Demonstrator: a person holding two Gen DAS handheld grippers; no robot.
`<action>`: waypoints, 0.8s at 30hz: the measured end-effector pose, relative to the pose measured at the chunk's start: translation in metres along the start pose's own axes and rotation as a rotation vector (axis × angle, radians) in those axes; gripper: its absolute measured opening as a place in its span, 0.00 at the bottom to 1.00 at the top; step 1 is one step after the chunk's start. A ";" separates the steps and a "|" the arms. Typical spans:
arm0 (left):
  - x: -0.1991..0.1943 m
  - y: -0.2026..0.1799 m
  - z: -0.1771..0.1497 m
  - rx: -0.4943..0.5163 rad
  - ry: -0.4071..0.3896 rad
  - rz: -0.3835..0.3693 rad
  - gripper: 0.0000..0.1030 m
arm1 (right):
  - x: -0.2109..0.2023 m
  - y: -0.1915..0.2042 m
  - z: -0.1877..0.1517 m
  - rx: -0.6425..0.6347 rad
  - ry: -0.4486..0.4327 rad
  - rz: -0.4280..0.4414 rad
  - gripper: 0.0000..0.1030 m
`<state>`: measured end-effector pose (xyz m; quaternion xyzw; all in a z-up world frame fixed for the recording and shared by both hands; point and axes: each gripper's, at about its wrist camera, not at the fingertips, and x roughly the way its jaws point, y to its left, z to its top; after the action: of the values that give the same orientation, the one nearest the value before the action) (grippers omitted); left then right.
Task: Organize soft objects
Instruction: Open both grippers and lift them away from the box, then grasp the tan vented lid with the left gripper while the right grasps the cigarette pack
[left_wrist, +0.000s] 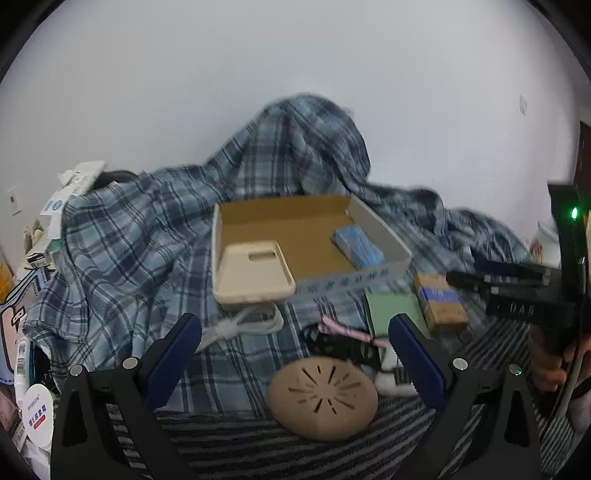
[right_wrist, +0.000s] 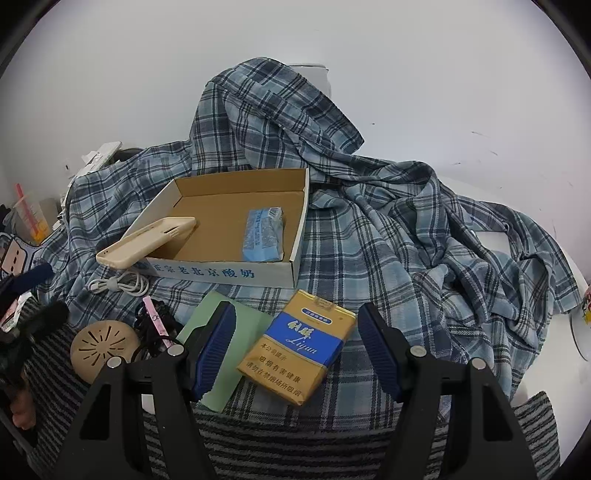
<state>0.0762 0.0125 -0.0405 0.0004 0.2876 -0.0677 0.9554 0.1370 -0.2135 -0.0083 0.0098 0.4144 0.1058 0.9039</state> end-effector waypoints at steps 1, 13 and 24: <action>0.003 -0.002 -0.001 0.015 0.027 -0.007 0.96 | 0.001 0.000 0.000 0.001 0.003 0.005 0.65; 0.050 -0.018 -0.025 0.110 0.353 -0.119 0.86 | 0.002 -0.001 0.000 0.008 0.017 0.012 0.65; 0.055 -0.022 -0.029 0.129 0.381 -0.111 0.76 | 0.003 -0.002 0.000 0.007 0.023 0.010 0.65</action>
<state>0.1031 -0.0150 -0.0943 0.0584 0.4576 -0.1371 0.8766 0.1397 -0.2146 -0.0106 0.0136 0.4249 0.1092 0.8985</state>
